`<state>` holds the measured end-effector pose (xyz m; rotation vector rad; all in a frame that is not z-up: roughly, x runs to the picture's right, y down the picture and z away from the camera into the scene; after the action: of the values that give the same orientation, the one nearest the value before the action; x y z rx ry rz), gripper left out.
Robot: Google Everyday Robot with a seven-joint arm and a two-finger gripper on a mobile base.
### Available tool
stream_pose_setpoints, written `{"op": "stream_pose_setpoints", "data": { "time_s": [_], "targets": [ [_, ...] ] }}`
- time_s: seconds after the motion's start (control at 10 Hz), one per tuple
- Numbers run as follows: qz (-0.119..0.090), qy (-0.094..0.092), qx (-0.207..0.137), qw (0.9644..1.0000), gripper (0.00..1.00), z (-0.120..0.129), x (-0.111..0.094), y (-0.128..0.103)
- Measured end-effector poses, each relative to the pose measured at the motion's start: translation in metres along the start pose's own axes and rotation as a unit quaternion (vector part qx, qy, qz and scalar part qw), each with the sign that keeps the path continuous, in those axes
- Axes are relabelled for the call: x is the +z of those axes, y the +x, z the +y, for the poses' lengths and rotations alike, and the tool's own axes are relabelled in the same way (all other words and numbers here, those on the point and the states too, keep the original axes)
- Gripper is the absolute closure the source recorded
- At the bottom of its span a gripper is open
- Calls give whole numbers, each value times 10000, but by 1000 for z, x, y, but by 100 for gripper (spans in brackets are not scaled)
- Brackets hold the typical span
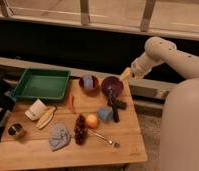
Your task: Place sponge in red bowl
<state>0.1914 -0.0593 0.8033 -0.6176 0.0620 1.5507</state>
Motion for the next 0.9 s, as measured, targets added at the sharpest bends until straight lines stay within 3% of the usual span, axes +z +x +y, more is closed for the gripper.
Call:
{"op": "stream_pose_setpoints", "data": {
  "time_s": [0.2, 0.4, 0.7, 0.8, 0.9],
  "targets": [
    [-224, 49, -227, 9995, 38, 26, 7, -12],
    [-446, 2, -399, 9982, 38, 66, 21, -33],
    [-598, -244, -708, 9954, 38, 131, 43, -61],
    [-599, -444, -877, 9934, 38, 159, 51, -68],
    [-592, -510, -939, 9925, 38, 167, 53, -70]
  ]
}}
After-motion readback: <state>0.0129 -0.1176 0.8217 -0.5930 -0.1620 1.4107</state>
